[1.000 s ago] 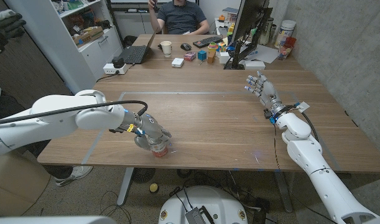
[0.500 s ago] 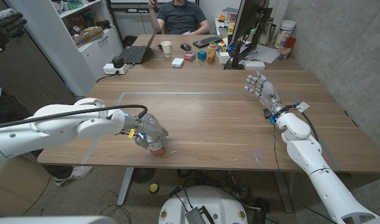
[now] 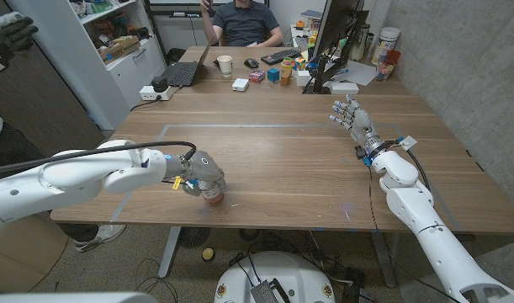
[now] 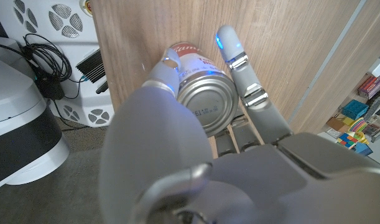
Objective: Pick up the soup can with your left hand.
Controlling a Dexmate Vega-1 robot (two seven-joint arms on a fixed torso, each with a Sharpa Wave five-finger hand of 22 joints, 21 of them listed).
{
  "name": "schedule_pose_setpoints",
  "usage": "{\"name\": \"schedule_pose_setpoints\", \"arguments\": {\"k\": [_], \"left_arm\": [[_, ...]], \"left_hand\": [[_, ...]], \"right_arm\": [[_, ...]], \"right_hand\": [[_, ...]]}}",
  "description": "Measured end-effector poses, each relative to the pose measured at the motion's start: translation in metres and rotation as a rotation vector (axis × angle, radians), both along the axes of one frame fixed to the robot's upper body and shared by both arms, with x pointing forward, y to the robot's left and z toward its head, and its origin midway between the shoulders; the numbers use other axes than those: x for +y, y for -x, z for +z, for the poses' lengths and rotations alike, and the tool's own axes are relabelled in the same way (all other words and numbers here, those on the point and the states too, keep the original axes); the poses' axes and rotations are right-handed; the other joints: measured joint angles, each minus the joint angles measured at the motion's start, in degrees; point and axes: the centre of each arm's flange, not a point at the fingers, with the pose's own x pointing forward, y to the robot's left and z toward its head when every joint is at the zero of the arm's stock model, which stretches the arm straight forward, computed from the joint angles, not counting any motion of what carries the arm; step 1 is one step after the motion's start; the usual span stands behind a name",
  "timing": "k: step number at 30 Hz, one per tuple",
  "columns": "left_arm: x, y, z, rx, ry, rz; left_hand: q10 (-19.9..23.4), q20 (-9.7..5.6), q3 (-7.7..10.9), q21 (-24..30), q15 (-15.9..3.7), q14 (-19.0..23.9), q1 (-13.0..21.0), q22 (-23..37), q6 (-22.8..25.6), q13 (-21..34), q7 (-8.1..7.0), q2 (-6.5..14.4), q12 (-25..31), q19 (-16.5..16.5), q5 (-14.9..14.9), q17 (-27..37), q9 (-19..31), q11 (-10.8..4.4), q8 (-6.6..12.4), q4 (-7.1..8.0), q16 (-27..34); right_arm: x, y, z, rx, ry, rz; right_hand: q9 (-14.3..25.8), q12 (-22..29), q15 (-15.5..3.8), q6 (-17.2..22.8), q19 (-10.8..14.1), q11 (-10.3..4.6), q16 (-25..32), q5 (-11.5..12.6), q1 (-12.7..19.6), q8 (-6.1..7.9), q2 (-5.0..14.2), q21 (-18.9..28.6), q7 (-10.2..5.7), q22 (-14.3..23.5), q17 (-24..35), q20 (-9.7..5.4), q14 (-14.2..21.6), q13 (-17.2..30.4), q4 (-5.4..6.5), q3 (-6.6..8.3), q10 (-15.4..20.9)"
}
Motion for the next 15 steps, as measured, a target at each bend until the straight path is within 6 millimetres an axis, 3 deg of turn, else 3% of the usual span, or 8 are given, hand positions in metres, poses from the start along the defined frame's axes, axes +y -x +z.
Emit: {"name": "schedule_pose_setpoints", "arguments": {"k": [15], "left_arm": [[0.005, 0.003, 0.011, -0.039, 0.031, -0.011]], "left_hand": [[2.8, 0.01, 0.31, 1.7, 0.71, 1.1, 0.2, 0.0, 2.1, 0.8, -0.58, -0.2, 1.2, 0.0, 0.0, -0.1, 0.3, 0.01, -0.44, -0.02, -0.1]], "right_arm": [[0.000, -0.003, 0.000, 0.004, -0.003, -0.004]], "right_hand": [[0.0, 0.0, 0.00, 0.0, 0.0, 0.00, 0.0, 0.2, 0.0, 0.00, 0.00, 0.0, 0.00, 0.0, 0.0, 0.00, 0.0, 0.0, 0.00, 0.00, 0.0]]}}
